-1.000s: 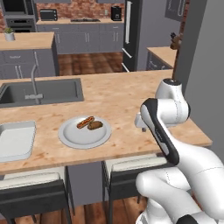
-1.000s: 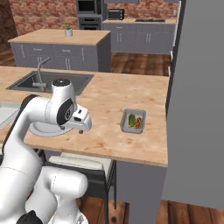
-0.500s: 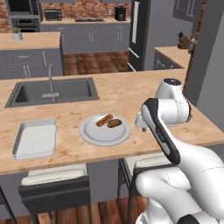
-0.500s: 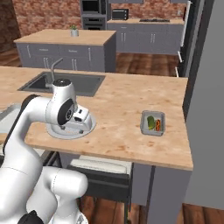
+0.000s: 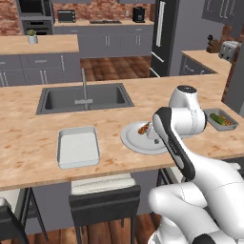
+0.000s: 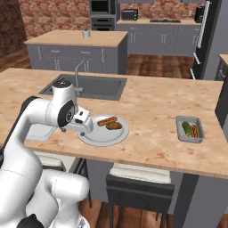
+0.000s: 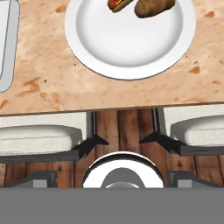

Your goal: Place one cooked food and one vegetable from the large plate to each tupperware container.

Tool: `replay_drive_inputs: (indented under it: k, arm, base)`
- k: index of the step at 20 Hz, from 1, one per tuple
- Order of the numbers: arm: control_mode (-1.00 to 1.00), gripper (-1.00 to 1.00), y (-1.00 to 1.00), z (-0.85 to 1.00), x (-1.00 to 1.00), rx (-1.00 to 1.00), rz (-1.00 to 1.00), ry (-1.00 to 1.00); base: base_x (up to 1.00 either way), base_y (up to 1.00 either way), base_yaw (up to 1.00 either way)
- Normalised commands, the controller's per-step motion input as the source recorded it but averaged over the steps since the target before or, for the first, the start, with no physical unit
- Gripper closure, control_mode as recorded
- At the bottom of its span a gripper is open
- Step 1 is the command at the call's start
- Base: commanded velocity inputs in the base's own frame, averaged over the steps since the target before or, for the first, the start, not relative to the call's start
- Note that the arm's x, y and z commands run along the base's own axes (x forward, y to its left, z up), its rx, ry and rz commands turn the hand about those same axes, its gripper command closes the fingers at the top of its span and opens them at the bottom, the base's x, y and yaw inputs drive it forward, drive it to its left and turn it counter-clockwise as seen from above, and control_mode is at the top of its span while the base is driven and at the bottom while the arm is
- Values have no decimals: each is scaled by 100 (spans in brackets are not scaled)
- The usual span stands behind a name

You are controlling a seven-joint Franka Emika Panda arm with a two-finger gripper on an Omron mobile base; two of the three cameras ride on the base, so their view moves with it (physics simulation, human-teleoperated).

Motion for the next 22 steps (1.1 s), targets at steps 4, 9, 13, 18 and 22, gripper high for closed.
replay_drive_inputs:
  k: [4, 9, 13, 18, 22]
  arm:
    - [100, -100, 0, 0, 0, 0, 0, 0]
    - [100, -100, 0, 0, 0, 0, 0, 0]
    - [100, -100, 0, 0, 0, 0, 0, 0]
    - [100, -100, 0, 0, 0, 0, 0, 0]
    - [100, -100, 0, 0, 0, 0, 0, 0]
  base:
    - [34, 45, 0]
    - [29, 45, 0]
    - [4, 26, 0]
    - [0, 37, 0]
    - [7, 57, -2]
